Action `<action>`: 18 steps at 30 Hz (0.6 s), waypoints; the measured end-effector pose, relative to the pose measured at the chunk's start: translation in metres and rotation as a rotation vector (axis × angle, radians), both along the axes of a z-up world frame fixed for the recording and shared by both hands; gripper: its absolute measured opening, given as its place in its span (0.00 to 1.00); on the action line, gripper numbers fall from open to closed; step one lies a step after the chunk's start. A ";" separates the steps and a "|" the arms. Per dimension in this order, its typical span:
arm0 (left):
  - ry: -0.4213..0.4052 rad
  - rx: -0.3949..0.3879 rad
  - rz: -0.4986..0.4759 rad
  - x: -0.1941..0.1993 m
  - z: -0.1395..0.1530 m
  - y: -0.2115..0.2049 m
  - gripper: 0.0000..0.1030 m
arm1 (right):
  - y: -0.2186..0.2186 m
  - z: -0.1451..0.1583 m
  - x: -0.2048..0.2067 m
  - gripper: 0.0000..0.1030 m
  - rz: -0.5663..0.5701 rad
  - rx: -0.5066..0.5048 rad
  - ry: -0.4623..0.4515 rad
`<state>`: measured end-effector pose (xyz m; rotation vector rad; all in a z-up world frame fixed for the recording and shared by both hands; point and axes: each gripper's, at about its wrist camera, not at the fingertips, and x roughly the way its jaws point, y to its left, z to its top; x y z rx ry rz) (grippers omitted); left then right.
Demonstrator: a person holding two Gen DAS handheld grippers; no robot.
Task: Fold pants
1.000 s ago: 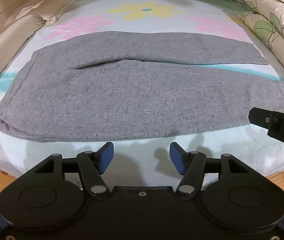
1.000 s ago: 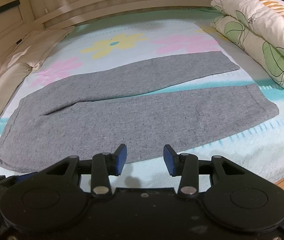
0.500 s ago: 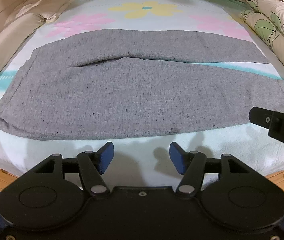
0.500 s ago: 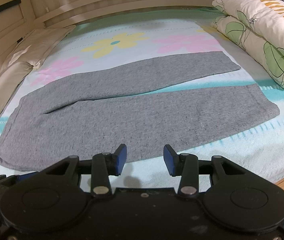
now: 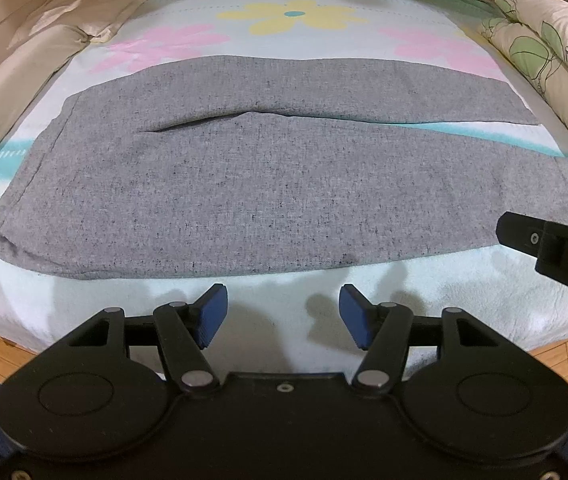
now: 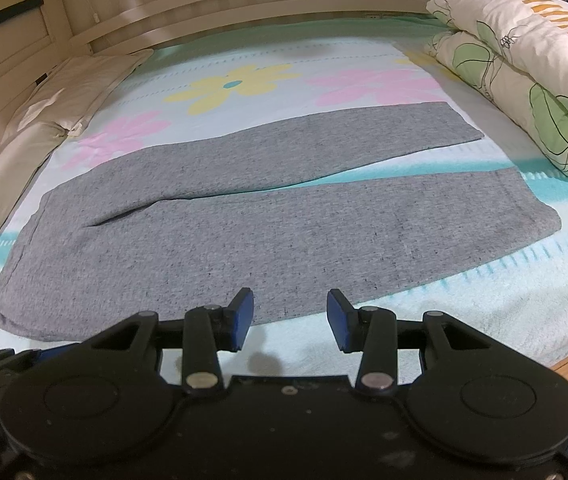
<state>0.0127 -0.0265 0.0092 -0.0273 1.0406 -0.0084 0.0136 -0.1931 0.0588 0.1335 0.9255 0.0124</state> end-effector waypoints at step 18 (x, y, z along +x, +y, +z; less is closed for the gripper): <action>0.001 -0.012 -0.006 0.002 -0.002 0.004 0.62 | 0.004 -0.001 0.000 0.42 0.012 -0.012 0.008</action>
